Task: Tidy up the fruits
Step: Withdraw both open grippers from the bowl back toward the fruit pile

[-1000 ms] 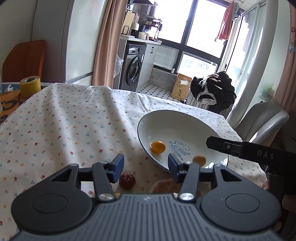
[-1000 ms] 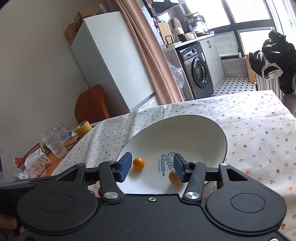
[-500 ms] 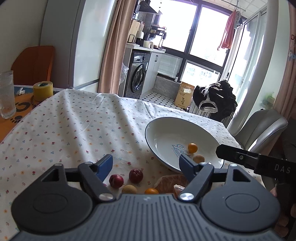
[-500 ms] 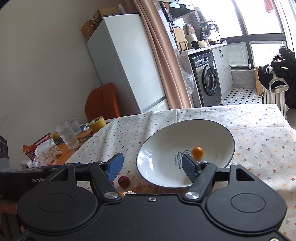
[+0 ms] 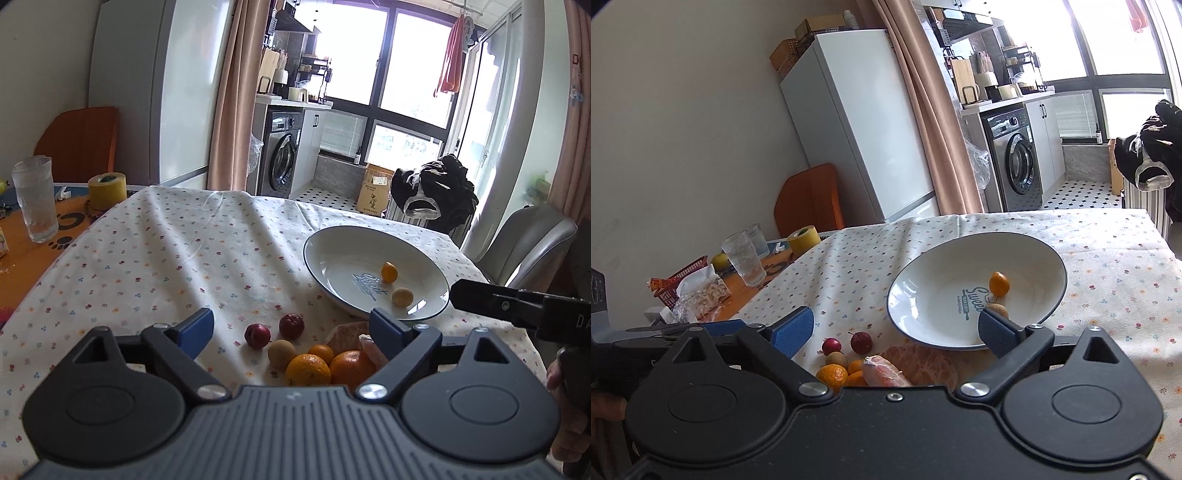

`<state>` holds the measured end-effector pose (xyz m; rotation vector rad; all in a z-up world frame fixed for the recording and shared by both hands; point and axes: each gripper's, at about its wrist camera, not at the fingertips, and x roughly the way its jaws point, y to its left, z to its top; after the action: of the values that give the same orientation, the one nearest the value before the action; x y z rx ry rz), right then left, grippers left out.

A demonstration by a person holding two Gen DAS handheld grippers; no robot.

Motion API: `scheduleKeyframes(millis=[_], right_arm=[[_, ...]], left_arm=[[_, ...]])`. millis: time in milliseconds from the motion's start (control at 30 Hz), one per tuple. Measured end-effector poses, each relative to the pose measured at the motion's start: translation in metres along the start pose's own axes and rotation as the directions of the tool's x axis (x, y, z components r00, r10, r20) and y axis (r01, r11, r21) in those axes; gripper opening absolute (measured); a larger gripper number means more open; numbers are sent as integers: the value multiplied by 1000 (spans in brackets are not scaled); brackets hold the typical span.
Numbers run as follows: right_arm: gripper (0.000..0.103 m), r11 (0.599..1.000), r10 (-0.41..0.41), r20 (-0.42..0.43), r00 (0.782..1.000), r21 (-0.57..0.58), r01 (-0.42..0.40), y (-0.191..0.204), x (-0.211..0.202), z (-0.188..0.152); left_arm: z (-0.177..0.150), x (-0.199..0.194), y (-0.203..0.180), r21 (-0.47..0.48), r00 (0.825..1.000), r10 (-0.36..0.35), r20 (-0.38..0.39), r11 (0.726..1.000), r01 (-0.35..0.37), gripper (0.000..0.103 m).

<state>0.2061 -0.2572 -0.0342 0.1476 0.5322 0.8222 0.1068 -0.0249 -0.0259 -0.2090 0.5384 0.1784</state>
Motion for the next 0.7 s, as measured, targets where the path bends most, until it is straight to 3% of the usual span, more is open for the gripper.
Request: scheduleKeyframes(millis=[533,700], right_arm=[[103,999,-41,-38,998,-28,40,14,-16,-14],[103,997,-54,-50,997,-59,51,22,-18,-19]], left_arm=[[-13,-20,17,12,1000,-13,-8,1000,13,97],[-16,-19,23,21,998,-53,-22,998,54,97]])
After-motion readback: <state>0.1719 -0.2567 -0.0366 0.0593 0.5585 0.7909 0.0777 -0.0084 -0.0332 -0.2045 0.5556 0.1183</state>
